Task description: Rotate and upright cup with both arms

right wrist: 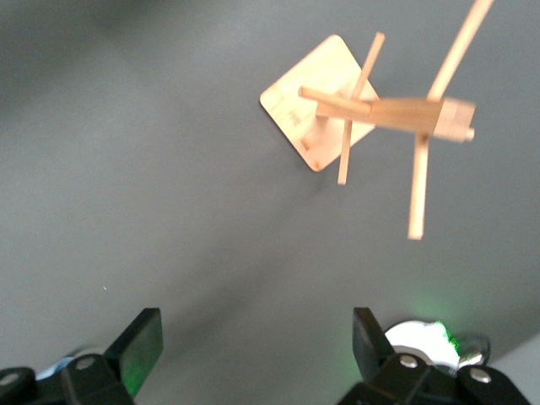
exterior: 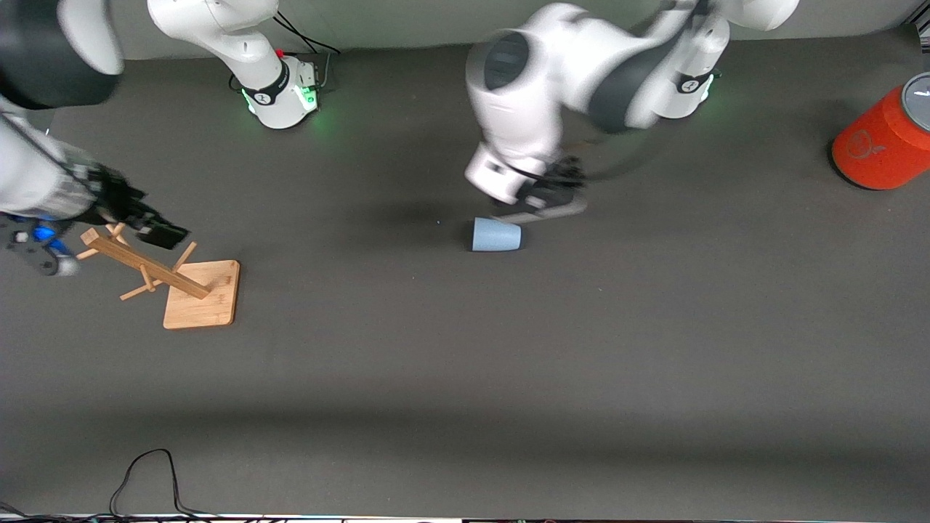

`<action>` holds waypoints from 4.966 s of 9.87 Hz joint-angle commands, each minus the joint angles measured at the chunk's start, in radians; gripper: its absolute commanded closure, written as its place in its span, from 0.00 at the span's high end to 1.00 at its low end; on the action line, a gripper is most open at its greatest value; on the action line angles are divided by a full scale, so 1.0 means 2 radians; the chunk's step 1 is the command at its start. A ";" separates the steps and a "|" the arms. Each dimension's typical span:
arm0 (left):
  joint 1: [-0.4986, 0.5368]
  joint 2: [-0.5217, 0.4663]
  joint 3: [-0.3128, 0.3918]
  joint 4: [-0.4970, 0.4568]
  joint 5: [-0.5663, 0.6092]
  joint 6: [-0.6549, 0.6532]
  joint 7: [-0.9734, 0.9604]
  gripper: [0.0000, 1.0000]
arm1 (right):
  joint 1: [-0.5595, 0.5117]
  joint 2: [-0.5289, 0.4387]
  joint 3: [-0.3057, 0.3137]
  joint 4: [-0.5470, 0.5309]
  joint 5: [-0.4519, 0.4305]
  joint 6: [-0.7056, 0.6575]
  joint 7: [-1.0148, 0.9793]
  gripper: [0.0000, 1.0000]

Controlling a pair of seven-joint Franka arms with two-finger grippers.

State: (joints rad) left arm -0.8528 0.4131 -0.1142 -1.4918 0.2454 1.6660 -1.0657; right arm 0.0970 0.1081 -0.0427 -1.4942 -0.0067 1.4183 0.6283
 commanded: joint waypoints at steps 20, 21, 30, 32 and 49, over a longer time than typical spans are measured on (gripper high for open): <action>0.017 0.124 0.011 0.104 0.003 0.000 -0.042 0.00 | -0.064 -0.047 0.016 -0.059 0.002 0.099 -0.335 1.00; 0.030 0.082 0.010 0.029 -0.002 0.064 -0.043 0.00 | -0.064 -0.047 0.015 -0.059 0.004 0.098 -0.335 1.00; 0.117 -0.076 0.011 -0.271 -0.235 0.344 0.076 0.00 | -0.064 -0.044 0.016 -0.054 0.005 0.097 -0.333 1.00; 0.107 -0.051 0.012 -0.271 -0.235 0.373 0.071 0.00 | -0.063 -0.045 0.016 -0.054 0.005 0.096 -0.333 1.00; 0.260 -0.094 0.016 -0.090 -0.104 0.090 0.288 1.00 | -0.064 -0.044 0.013 -0.057 0.004 0.096 -0.335 1.00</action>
State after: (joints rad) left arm -0.4176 0.2450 -0.0692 -1.7167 0.0079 1.9189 -0.5950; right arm -0.0322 0.0355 -0.0118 -1.5954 -0.0064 1.6073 -0.0249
